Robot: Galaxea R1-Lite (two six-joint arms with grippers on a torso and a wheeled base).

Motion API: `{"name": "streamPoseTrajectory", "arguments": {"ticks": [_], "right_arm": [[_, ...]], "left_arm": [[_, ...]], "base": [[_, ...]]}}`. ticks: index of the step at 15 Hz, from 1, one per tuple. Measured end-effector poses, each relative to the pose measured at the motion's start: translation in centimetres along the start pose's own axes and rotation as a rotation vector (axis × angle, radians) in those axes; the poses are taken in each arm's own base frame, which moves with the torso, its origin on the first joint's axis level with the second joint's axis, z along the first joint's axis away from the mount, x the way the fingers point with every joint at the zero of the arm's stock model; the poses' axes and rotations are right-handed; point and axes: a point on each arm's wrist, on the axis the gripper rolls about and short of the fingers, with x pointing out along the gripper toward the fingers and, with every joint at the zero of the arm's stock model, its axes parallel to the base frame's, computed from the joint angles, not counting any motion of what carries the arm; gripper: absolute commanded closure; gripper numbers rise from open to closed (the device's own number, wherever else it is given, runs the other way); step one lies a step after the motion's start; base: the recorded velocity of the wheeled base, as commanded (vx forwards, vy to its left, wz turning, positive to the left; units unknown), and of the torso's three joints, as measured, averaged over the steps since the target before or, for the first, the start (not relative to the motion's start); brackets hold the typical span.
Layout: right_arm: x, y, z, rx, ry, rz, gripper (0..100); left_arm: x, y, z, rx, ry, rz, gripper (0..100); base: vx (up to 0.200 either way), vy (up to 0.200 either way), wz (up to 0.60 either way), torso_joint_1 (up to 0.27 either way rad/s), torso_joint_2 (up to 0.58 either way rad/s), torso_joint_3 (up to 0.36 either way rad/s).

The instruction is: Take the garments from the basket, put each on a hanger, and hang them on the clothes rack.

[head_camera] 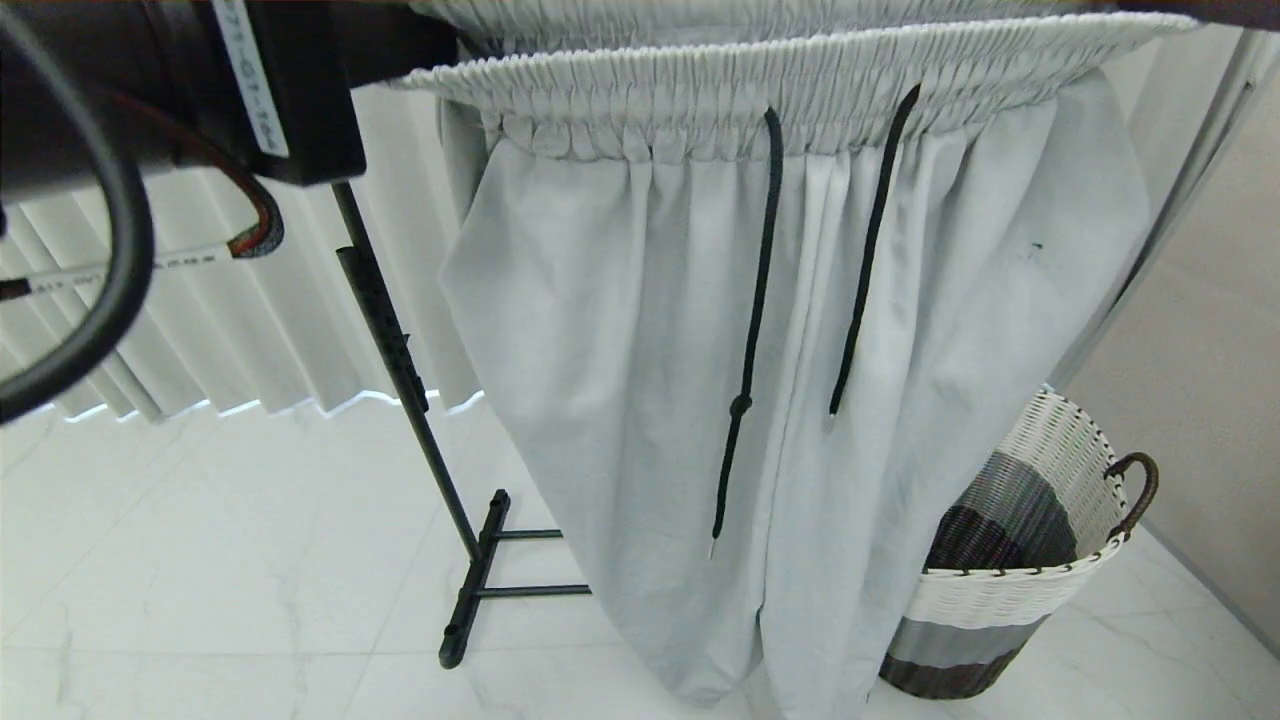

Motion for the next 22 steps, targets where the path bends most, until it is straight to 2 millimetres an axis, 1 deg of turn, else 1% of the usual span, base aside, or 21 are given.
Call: {"name": "streamPoseTrajectory", "arguments": {"ticks": [1,2,5,6,7,9,13,15,17,18,20,22], "right_arm": [[-0.4,-0.3,0.2,0.002,-0.01,-0.015,100],[-0.7,-0.4,0.3,0.003,-0.017,-0.023,100],[-1.7,-0.8,0.4,0.0,-0.01,-0.034,100],[-2.2,-0.9,0.2,-0.004,0.02,-0.025,100],[-3.2,-0.9,-0.1,-0.012,0.065,-0.009,100],[-5.3,-1.0,-0.6,-0.021,0.127,0.033,100],[-9.5,-0.6,-1.5,-0.024,0.158,0.242,100],[-10.8,-0.3,-1.8,-0.035,0.16,0.33,100],[-11.5,0.0,-1.9,-0.044,0.133,0.412,100],[-11.7,0.1,-1.9,-0.047,0.124,0.442,100],[-11.6,0.3,-2.0,-0.053,0.124,0.457,100],[-11.3,0.4,-2.2,-0.062,0.144,0.421,100]], "left_arm": [[-0.1,-0.2,1.0,-0.008,-0.018,-0.018,100],[-0.4,-0.5,1.4,0.003,0.0,-0.043,100],[-1.0,-0.7,1.3,0.04,0.068,-0.08,100],[-1.2,-0.7,0.8,0.07,0.124,-0.092,100],[-1.6,-0.7,0.4,0.095,0.172,-0.102,100],[-1.6,-0.6,0.6,0.088,0.171,-0.105,100],[0.1,-1.1,2.1,0.01,0.141,-0.087,100],[1.4,-1.1,2.4,-0.003,0.143,-0.056,100],[2.5,-0.7,2.0,0.011,0.183,-0.02,100],[2.7,-0.6,1.7,0.019,0.206,-0.012,100],[2.9,-0.6,1.6,0.02,0.214,-0.006,100],[2.5,-0.4,1.3,0.031,0.239,-0.007,100]], "base": [[0.0,0.0,0.0,0.0,0.0,0.0],[0.0,0.0,0.0,0.0,0.0,0.0],[0.0,0.0,0.0,0.0,0.0,0.0],[0.0,0.0,0.0,0.0,0.0,0.0],[0.0,0.0,0.0,0.0,0.0,0.0],[0.0,0.0,0.0,0.0,0.0,0.0],[0.0,0.0,0.0,0.0,0.0,0.0],[0.0,0.0,0.0,0.0,0.0,0.0],[0.0,0.0,0.0,0.0,0.0,0.0],[0.0,0.0,0.0,0.0,0.0,0.0],[0.0,0.0,0.0,0.0,0.0,0.0],[0.0,0.0,0.0,0.0,0.0,0.0]]}}
